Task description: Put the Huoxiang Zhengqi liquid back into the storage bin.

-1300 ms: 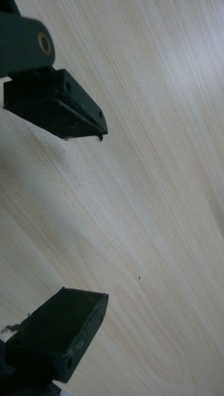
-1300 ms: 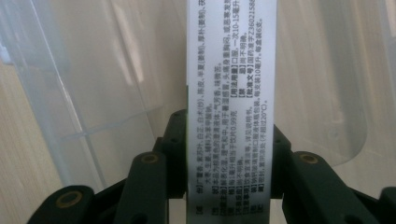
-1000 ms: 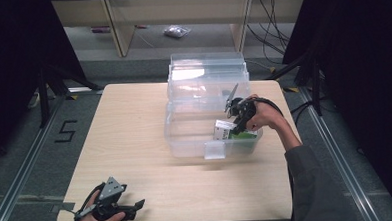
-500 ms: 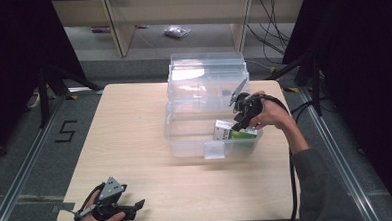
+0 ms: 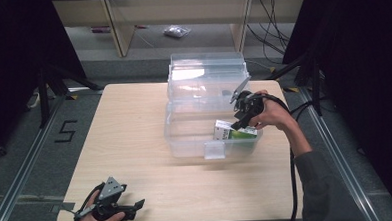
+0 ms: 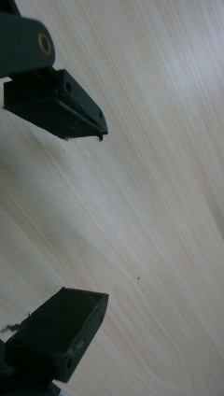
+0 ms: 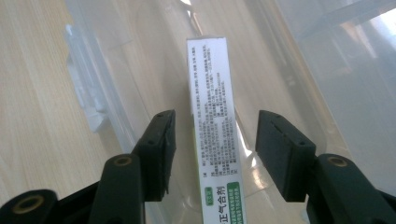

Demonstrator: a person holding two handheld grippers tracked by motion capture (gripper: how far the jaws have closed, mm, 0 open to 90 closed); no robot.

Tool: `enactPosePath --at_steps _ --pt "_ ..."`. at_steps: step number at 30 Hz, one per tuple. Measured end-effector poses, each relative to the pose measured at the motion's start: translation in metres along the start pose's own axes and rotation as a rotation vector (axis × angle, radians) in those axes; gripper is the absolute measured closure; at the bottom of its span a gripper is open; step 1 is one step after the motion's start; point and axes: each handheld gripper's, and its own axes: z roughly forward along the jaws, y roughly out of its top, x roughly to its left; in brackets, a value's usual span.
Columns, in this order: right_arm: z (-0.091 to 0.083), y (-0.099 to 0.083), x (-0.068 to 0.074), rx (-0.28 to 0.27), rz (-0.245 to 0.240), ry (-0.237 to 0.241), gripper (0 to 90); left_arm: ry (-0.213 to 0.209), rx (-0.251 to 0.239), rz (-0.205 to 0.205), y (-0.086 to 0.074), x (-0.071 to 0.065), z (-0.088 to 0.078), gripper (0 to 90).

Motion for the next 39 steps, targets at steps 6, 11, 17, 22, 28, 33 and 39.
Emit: enactPosePath --at_steps 6,11,17,22,28,33,39 --pt "-0.007 -0.002 0.001 -0.029 0.029 -0.014 45.1 0.000 0.000 -0.001 0.000 0.000 0.000 15.6" --pt "-0.011 -0.003 0.003 -0.042 0.052 -0.010 42.7 -0.008 0.001 -0.001 0.000 0.000 0.000 15.6" --pt "-0.013 -0.008 0.005 -0.084 0.096 -0.009 38.1 -0.009 -0.001 -0.005 0.000 0.000 0.000 15.6" --pt "-0.016 -0.010 0.007 -0.103 0.126 -0.024 34.8 -0.006 -0.001 -0.003 0.000 0.000 0.000 15.7" --pt "-0.021 -0.011 0.010 -0.131 0.145 -0.047 29.7 -0.010 -0.012 -0.015 0.000 -0.001 0.001 15.6" --pt "-0.024 -0.012 0.016 -0.156 0.204 -0.057 25.5 -0.006 -0.005 -0.006 0.000 0.000 0.000 15.7" --pt "-0.027 -0.017 0.021 -0.200 0.204 -0.062 22.3 -0.005 -0.002 -0.004 0.000 0.000 0.000 15.6"
